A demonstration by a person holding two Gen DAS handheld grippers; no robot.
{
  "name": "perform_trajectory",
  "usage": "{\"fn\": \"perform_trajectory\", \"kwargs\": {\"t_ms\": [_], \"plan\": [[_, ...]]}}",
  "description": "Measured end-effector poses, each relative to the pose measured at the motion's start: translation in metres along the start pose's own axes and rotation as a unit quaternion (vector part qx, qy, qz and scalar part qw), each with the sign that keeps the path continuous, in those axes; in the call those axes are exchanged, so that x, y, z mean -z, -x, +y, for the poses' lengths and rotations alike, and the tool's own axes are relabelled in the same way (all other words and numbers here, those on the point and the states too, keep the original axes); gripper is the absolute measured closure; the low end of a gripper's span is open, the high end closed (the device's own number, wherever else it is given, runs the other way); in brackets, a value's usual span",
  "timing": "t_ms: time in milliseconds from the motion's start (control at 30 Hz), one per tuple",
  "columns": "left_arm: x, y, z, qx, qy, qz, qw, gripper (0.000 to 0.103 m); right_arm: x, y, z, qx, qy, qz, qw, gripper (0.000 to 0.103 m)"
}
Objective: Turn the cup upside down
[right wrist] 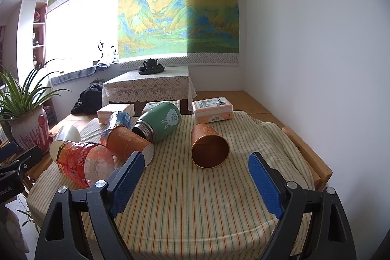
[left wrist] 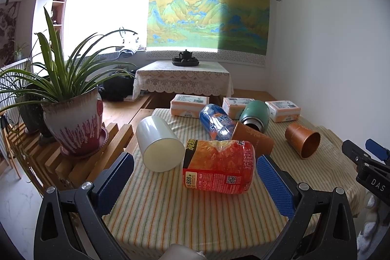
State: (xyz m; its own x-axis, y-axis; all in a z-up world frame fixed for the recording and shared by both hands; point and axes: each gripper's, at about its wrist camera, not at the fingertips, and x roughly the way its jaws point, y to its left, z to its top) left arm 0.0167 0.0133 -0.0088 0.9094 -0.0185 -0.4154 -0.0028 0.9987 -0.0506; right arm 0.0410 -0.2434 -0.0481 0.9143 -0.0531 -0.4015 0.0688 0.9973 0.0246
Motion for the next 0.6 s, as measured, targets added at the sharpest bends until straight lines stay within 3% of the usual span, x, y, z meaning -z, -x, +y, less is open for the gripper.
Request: {"fn": "perform_trajectory", "kwargs": {"t_ms": [600], "plan": [[0.0004, -0.0051, 0.0043, 0.004, 0.003, 0.004, 1.0000, 0.001, 0.0001, -0.0089, -0.0025, 0.007, 0.003, 0.009, 1.000, 0.019]]}}
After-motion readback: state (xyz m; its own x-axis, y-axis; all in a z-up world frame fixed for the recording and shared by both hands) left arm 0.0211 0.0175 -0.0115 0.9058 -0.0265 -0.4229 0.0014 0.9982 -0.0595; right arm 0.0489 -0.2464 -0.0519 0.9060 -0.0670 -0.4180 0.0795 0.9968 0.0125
